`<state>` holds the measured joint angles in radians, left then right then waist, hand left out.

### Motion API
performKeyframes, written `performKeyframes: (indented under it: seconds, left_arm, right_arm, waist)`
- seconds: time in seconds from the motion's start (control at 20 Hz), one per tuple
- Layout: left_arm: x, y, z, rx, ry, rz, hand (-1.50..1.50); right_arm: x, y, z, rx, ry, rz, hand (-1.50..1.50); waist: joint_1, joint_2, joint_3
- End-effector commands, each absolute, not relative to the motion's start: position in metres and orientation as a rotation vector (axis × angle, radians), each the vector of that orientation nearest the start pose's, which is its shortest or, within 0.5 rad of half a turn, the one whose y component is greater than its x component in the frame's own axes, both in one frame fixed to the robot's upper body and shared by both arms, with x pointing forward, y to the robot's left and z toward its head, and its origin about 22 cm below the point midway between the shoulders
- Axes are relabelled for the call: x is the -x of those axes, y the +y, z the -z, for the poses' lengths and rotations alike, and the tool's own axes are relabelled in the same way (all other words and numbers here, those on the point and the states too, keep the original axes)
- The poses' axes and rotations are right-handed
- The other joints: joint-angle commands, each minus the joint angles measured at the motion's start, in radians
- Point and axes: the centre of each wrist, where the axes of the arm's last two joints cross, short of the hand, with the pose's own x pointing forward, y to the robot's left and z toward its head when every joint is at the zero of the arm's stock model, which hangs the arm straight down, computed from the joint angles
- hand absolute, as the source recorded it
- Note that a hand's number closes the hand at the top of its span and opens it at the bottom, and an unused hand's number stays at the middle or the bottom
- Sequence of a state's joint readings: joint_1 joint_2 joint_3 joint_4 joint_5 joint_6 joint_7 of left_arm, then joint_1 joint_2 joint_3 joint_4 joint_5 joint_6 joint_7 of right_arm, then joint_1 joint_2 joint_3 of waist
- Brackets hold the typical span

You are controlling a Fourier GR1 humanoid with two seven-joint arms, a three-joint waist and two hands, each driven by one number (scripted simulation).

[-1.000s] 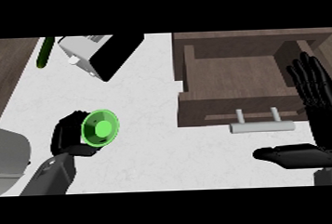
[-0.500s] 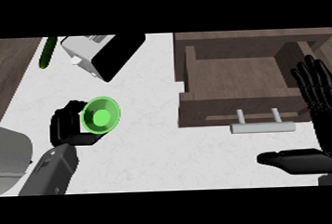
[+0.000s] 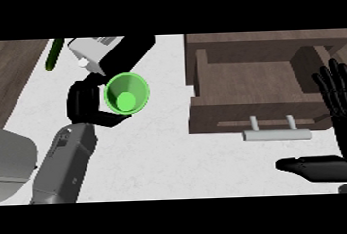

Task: Pick up the cup, place it into the drawer and close the drawer

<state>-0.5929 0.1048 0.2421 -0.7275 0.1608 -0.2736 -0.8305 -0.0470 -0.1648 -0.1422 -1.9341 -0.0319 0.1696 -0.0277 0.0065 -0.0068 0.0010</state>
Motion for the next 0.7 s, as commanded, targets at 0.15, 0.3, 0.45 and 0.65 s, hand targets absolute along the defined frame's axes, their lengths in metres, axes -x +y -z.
performKeyframes:
  seconds: [0.15,0.3,0.45,0.65]
  left_arm:
    - [-0.396,0.185,-0.050,0.378,-2.163,0.005,1.50]
    - [-0.401,0.140,-0.096,0.383,-2.181,0.046,1.50]
    - [-0.401,0.124,-0.115,0.380,-2.154,0.109,1.50]
    - [-0.410,0.099,-0.138,0.318,-2.135,0.164,1.50]
  right_arm:
    - [-0.227,-0.271,-0.108,0.085,-1.992,-0.217,-1.50]
    - [-0.247,-0.293,-0.115,0.089,-1.995,-0.240,-1.50]
    - [-0.236,-0.281,-0.110,0.090,-1.986,-0.246,-1.50]
    - [-0.240,-0.279,-0.112,0.079,-2.009,-0.206,-1.50]
  waist:
    - [-0.008,0.004,-0.001]
    - [-0.007,0.003,0.000]
    - [-0.013,0.004,-0.001]
    - [-0.017,0.007,-0.001]
